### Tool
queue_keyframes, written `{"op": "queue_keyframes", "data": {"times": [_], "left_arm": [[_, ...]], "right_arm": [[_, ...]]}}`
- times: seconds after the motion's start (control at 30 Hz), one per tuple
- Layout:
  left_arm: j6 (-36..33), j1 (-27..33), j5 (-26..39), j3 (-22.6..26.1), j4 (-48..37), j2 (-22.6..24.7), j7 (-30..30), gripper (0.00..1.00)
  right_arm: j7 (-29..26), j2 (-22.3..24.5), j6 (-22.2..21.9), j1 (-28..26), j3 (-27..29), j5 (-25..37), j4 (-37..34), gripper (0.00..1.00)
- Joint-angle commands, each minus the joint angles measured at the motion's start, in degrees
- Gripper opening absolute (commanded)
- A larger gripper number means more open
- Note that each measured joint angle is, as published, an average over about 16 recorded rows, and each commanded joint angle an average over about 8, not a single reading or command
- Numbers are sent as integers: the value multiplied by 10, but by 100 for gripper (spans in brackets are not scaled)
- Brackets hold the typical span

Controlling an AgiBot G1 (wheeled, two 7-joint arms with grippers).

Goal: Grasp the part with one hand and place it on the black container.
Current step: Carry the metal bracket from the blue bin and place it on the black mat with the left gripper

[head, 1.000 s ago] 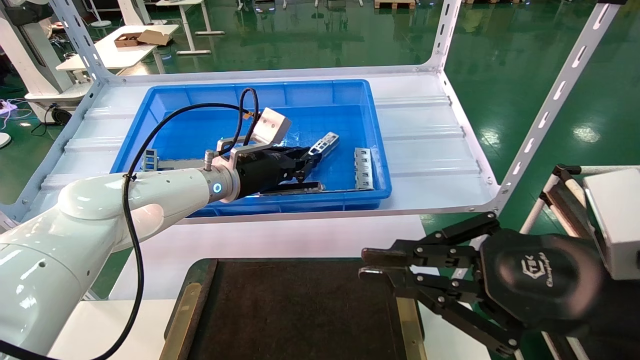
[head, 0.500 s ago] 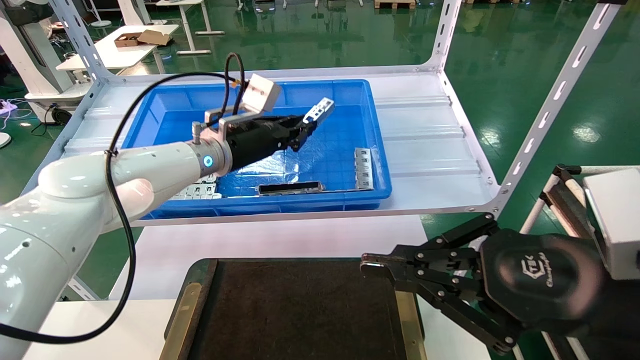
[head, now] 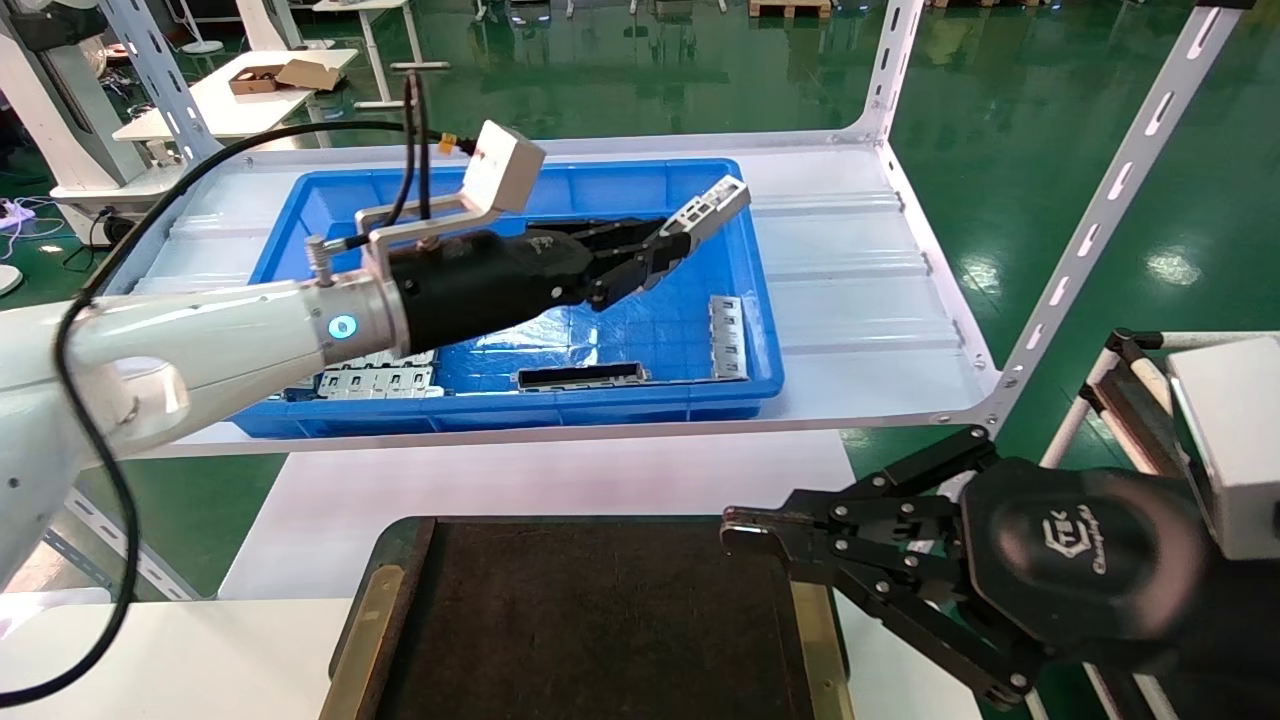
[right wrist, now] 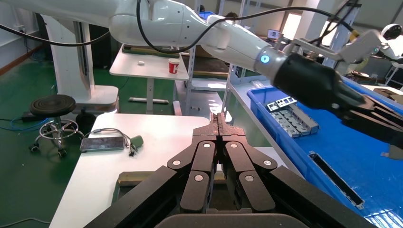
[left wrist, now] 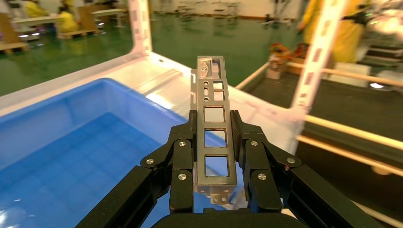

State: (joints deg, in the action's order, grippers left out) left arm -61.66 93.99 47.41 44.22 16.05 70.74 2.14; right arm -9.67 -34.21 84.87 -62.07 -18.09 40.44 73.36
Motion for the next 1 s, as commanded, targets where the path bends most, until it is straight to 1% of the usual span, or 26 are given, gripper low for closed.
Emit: {"op": "queue_keyframes", "data": {"times": [0.03, 0.17, 0.33, 0.43, 0.53, 0.63, 0.77, 1.0], "left_arm": [[-31, -2, -6, -3, -3, -8, 4, 0], [-77, -20, -16, -6, 15, -29, 1, 0], [-122, -62, -31, -9, 70, -63, -9, 0], [-135, -96, -40, -10, 118, -86, -25, 0], [-131, -136, -48, -10, 175, -109, -48, 0], [-108, -180, -54, -9, 236, -130, -71, 0], [-50, -245, -60, -8, 322, -158, -100, 0], [100, -361, -51, -3, 464, -198, -136, 0]], "right_arm": [[0, 0, 0, 0, 0, 0, 0, 0], [0, 0, 0, 0, 0, 0, 0, 0], [0, 0, 0, 0, 0, 0, 0, 0], [0, 0, 0, 0, 0, 0, 0, 0], [0, 0, 0, 0, 0, 0, 0, 0], [0, 0, 0, 0, 0, 0, 0, 0], [0, 0, 0, 0, 0, 0, 0, 0], [0, 0, 0, 0, -1, 0, 0, 0]]}}
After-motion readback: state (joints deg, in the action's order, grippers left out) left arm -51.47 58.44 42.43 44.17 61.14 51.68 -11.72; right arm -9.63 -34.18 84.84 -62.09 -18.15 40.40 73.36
